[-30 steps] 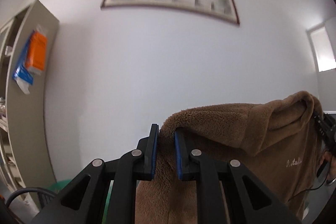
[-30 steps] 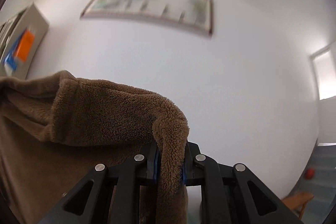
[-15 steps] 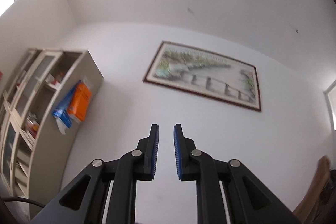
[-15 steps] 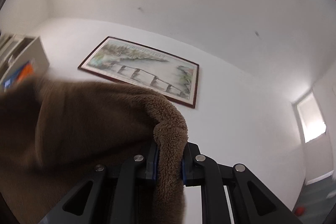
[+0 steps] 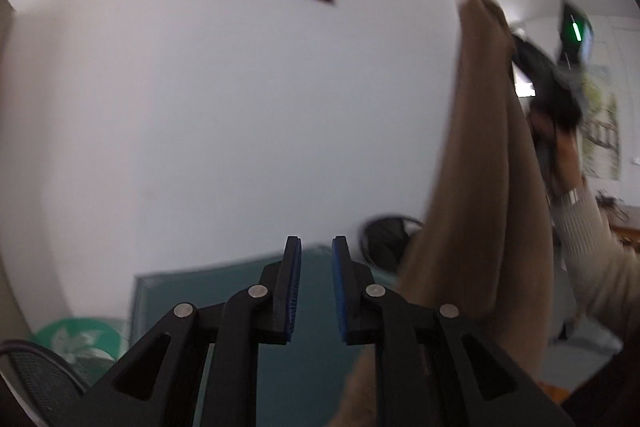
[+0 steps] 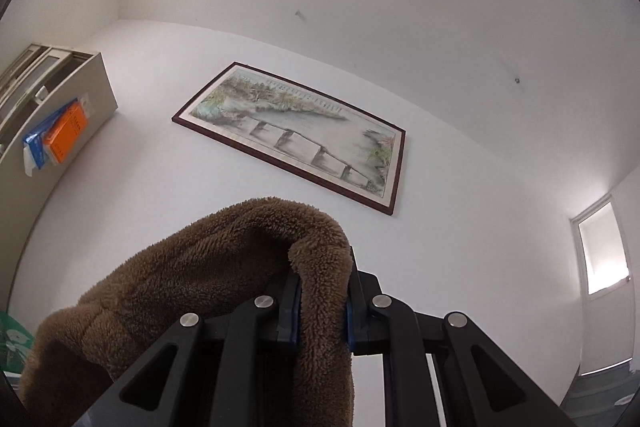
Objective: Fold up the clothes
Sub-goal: 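Raise the brown fleece high with both grippers, letting it hang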
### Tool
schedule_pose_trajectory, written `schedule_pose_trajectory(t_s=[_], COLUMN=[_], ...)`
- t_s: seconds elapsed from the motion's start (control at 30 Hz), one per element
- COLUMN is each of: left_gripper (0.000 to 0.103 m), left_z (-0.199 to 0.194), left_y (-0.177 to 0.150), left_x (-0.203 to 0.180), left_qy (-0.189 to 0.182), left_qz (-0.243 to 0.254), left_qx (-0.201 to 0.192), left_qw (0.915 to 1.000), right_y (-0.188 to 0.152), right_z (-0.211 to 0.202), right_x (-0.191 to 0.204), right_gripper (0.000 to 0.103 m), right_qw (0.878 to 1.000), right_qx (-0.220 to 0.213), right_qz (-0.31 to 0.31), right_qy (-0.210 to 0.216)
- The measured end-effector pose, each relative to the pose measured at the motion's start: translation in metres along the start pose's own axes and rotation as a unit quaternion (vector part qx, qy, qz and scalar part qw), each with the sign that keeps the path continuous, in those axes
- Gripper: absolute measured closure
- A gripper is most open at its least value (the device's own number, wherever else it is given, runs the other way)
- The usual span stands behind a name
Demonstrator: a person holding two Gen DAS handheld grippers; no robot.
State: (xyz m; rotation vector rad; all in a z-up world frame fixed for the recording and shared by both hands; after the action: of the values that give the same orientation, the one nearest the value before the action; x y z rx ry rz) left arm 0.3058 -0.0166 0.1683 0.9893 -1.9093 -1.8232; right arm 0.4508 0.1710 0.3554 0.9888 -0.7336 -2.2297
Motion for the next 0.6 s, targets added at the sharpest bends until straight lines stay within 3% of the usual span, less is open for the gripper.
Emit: schedule_pose_trajectory(t_s=[0.03,0.1,0.17,0.33,0.4,0.5,0.6], left_gripper=[0.073,0.035,0.017,0.016,0.016,0.016,0.016], left_z=[0.009,0.018,0.021,0.026,0.029,0.041,0.07], left_y=[-0.017,-0.043,-0.065,-0.095,-0.104,-0.117,-0.13], left_x=[0.002,0.008,0.016,0.046,0.048,0.039,0.029], left_qy=[-0.029,-0.056,-0.076,-0.134,-0.153,-0.134,-0.133], left_qz=[-0.001,-0.004,-0.009,-0.078,-0.083,-0.053,-0.052], left_qx=[0.023,0.042,0.047,0.064,0.063,0.068,0.093], left_qw=[0.9993,0.9975,0.9959,0.9858,0.9828,0.9872,0.9853], right_y=[0.002,0.004,0.003,-0.006,-0.011,-0.016,-0.018], right_z=[-0.001,-0.003,-0.003,0.008,0.011,0.015,0.015], right_x=[0.002,0.005,0.008,0.015,0.018,0.019,0.022], right_gripper=[0.087,0.087,0.087,0.087,0.087,0.087,0.087], right_qw=[1.0,1.0,1.0,0.999,0.999,0.998,0.998], right_qx=[-0.001,0.0,0.006,0.038,0.048,0.056,0.054], right_qz=[-0.001,-0.007,-0.009,-0.004,-0.003,0.003,0.005], right_qy=[0.0,-0.002,0.0,0.009,0.011,0.014,0.015])
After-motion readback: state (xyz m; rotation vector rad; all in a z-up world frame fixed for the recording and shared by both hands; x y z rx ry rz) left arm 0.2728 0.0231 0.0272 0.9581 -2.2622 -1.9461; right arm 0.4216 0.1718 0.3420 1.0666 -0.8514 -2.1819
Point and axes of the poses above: each gripper's, at about its wrist camera, not at the fingertips, and z roughly the way its jaws point, x to its left, y to its top, the point moved 1 cm from there along z, roughly the way its jaws point, and after that the axes turned 13 degrees about -z, right-handed, at the moved point
